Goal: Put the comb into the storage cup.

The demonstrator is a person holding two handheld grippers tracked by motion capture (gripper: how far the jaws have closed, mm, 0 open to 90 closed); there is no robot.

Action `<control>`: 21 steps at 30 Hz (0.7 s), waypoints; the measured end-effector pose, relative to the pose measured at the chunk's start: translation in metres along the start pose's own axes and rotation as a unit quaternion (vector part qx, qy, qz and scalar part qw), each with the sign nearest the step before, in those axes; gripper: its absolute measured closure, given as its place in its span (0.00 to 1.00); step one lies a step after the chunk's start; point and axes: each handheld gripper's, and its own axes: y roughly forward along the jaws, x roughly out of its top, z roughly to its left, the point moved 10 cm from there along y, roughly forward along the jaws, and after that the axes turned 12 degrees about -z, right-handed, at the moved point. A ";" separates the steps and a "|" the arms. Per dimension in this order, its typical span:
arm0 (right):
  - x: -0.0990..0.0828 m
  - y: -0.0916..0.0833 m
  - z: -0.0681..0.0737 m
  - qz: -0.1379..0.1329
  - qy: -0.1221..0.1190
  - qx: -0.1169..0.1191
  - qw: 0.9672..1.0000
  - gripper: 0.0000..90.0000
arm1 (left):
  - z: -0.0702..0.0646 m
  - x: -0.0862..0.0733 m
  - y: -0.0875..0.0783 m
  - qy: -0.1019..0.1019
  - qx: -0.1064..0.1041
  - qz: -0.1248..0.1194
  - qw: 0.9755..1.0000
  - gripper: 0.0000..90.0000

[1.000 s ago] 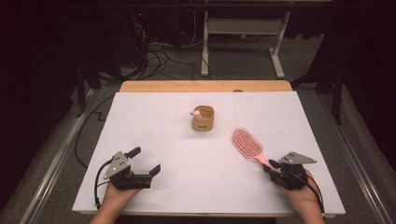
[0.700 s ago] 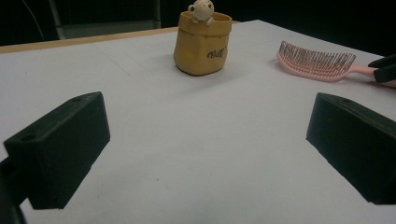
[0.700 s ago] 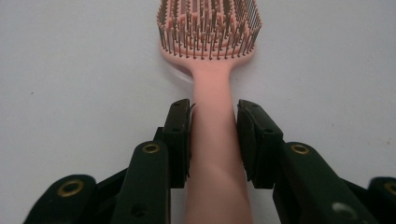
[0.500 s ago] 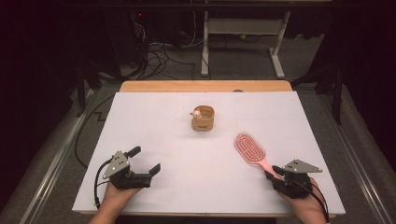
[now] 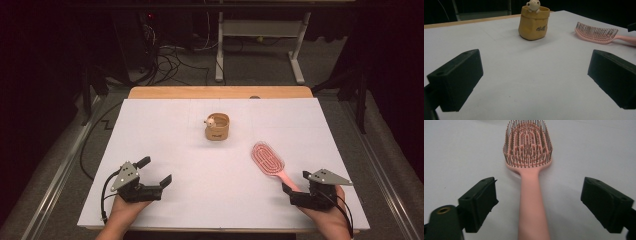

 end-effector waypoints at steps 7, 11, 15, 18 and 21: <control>0.005 0.001 0.000 -0.015 0.003 -0.004 1.000 0.00 | 0.002 0.001 0.000 0.001 0.005 -0.004 1.000 0.01; 0.002 0.004 0.002 -0.006 -0.002 0.002 1.000 0.00 | 0.001 0.001 0.001 0.001 0.001 -0.003 1.000 0.02; 0.004 0.004 0.001 -0.007 -0.003 -0.003 1.000 0.00 | 0.001 0.003 0.000 0.002 0.003 -0.003 1.000 0.02; 0.004 0.004 -0.003 -0.005 -0.001 -0.009 1.000 0.00 | 0.004 0.009 -0.001 0.014 0.005 -0.004 1.000 0.02; 0.000 0.006 -0.005 0.006 -0.002 -0.012 1.000 0.00 | 0.007 0.012 -0.001 0.000 0.000 -0.002 1.000 0.02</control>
